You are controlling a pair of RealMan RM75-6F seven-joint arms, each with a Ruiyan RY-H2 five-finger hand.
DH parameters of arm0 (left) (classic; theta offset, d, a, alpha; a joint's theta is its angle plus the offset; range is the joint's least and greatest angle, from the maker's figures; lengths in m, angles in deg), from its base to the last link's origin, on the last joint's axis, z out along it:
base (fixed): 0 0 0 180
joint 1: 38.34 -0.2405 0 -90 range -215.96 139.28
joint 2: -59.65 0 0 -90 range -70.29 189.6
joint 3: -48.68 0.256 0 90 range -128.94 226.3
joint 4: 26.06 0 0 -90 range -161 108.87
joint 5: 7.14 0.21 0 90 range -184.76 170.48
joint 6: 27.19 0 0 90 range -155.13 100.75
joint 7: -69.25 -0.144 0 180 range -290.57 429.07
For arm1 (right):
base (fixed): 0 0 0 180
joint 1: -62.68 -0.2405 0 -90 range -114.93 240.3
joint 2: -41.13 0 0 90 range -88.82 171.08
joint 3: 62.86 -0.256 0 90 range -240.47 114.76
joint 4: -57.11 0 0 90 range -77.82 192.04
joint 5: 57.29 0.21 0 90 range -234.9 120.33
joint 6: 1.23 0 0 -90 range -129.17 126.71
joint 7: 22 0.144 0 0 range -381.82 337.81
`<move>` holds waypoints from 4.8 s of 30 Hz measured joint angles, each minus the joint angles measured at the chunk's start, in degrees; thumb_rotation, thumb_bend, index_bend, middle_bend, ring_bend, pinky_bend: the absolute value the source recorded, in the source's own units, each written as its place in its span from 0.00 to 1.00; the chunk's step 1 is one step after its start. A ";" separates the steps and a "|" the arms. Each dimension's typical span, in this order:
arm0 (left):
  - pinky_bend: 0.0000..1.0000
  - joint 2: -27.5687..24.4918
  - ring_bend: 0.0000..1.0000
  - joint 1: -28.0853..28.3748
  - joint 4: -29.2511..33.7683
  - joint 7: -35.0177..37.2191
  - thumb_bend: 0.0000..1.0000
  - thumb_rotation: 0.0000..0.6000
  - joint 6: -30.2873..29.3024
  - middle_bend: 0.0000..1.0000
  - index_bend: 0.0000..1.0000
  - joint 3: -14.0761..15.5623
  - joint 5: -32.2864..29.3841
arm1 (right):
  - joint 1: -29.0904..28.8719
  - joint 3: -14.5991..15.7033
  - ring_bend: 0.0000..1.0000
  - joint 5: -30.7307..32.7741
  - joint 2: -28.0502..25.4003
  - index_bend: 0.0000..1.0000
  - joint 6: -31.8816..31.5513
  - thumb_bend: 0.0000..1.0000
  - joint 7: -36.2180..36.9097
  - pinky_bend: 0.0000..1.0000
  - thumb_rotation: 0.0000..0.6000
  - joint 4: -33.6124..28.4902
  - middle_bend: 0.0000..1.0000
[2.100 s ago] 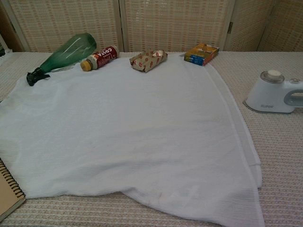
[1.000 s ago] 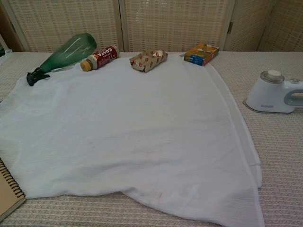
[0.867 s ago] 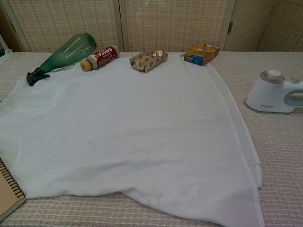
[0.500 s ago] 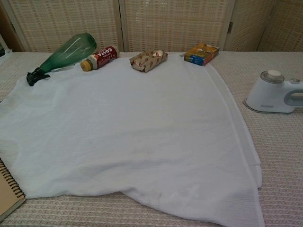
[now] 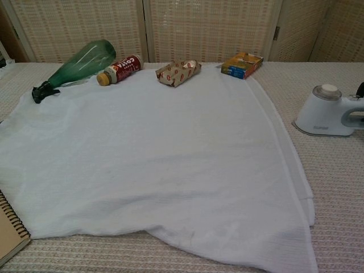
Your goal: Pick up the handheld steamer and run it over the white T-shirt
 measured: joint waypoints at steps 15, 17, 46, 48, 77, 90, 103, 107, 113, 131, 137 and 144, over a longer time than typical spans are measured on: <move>0.06 0.45 0.09 0.23 -0.56 0.15 0.15 1.00 0.47 0.10 0.15 -0.01 -0.15 | 0.33 1.95 0.64 -5.88 3.36 0.72 -0.60 0.44 12.56 0.74 1.00 5.69 0.73; 0.07 0.38 0.09 0.22 -0.46 0.17 0.15 1.00 0.40 0.10 0.14 -0.04 -0.13 | 0.45 2.39 0.68 -7.80 4.06 0.74 -1.04 0.46 17.10 0.79 1.00 7.21 0.76; 0.05 2.44 0.16 23.58 -2.01 10.47 0.61 1.00 25.75 0.19 0.26 -4.83 6.88 | -2.55 2.12 0.87 -18.05 -7.98 0.87 -5.42 0.62 37.89 1.00 1.00 -12.13 0.89; 0.04 3.38 0.14 26.50 -1.74 10.50 0.60 0.95 31.49 0.18 0.26 -5.49 3.40 | -3.66 1.70 0.87 -17.48 -8.63 0.87 -4.31 0.62 35.28 1.00 1.00 -13.96 0.89; 0.00 14.60 0.00 39.51 -7.06 -5.03 0.49 0.69 47.67 0.07 0.14 -0.53 -24.09 | -16.06 1.93 0.87 -11.93 11.17 0.87 1.98 0.66 14.89 1.00 1.00 -7.52 0.89; 0.00 13.93 0.00 40.04 -5.28 -5.65 0.49 0.69 45.96 0.07 0.14 0.49 -24.16 | -16.70 4.01 0.87 -13.10 13.58 0.87 1.44 0.66 9.21 1.00 1.00 0.56 0.90; 0.00 13.01 0.00 39.82 -4.88 -4.18 0.49 0.69 44.91 0.07 0.15 1.01 -23.12 | -14.06 3.16 0.87 -11.05 11.00 0.87 0.02 0.66 11.02 1.00 1.00 3.99 0.90; 0.00 13.18 0.00 39.77 -5.04 -4.45 0.49 0.68 44.59 0.07 0.15 1.43 -22.85 | -14.27 2.51 0.87 -12.65 10.37 0.87 -1.14 0.66 13.87 1.00 1.00 0.45 0.90; 0.00 13.24 0.00 39.48 -4.75 -4.63 0.49 0.69 43.62 0.07 0.15 1.63 -22.67 | -16.41 1.85 0.87 -13.74 13.01 0.87 -0.84 0.66 14.18 1.00 1.00 0.04 0.90; 0.00 13.25 0.00 39.48 -4.80 -5.64 0.49 0.69 43.12 0.07 0.15 2.21 -23.06 | -17.84 6.56 0.87 -20.59 13.10 0.87 -0.91 0.66 16.29 1.00 1.00 -5.56 0.90; 0.00 13.41 0.00 39.55 -4.80 -5.66 0.49 0.68 42.96 0.07 0.15 2.11 -23.03 | -15.80 9.97 0.87 -23.16 8.04 0.87 -2.03 0.66 16.73 1.00 1.00 -11.87 0.90; 0.00 13.62 0.00 39.65 -4.51 -6.24 0.49 0.68 42.59 0.07 0.15 2.06 -23.14 | -12.43 15.09 0.87 -27.73 3.47 0.87 -5.39 0.66 18.08 1.00 1.00 -17.50 0.90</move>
